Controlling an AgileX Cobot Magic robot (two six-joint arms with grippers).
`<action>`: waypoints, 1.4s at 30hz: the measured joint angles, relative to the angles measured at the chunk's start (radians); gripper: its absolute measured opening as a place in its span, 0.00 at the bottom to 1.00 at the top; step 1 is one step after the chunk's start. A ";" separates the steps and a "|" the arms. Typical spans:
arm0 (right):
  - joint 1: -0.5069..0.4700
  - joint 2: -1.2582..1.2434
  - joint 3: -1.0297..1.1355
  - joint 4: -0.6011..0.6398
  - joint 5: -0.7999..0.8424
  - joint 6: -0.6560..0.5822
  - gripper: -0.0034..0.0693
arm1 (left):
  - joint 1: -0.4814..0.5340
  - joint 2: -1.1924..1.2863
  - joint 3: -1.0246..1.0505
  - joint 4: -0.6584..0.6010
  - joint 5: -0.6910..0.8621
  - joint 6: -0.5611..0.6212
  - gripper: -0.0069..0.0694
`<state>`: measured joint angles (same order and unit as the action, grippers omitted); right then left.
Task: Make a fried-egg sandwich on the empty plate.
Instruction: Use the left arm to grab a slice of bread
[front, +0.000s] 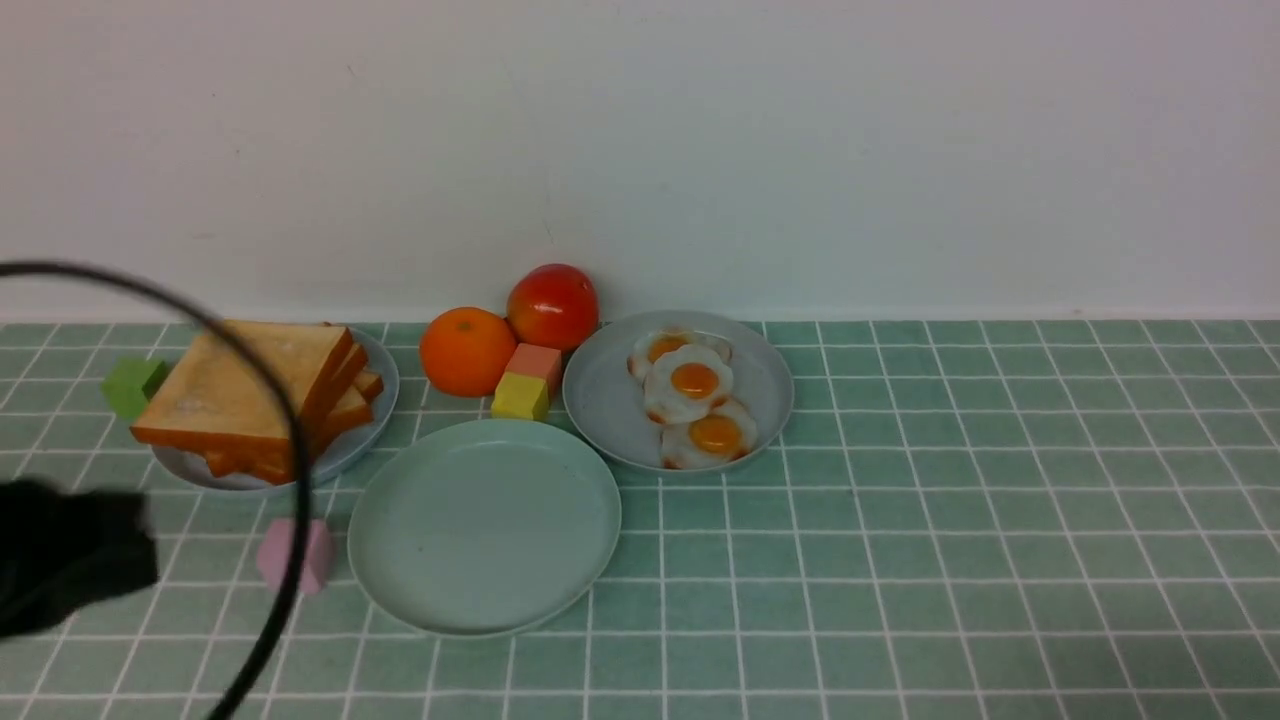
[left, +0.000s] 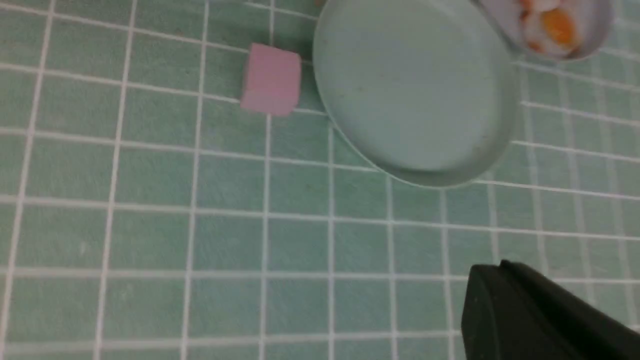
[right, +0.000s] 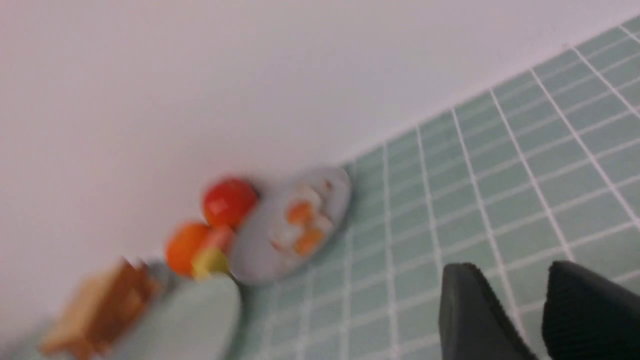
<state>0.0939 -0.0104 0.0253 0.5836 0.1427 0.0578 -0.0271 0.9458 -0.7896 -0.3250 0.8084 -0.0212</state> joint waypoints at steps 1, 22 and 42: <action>0.000 0.000 0.000 0.019 -0.013 0.000 0.38 | 0.000 0.069 -0.023 0.005 -0.017 0.014 0.07; 0.116 0.701 -0.943 -0.329 0.853 -0.209 0.05 | -0.008 0.777 -0.505 0.290 -0.170 0.028 0.07; 0.217 0.807 -0.971 -0.315 0.847 -0.212 0.07 | -0.008 0.951 -0.506 0.282 -0.367 0.088 0.71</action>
<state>0.3104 0.7967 -0.9457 0.2684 0.9895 -0.1540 -0.0347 1.8964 -1.2959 -0.0432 0.4418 0.0672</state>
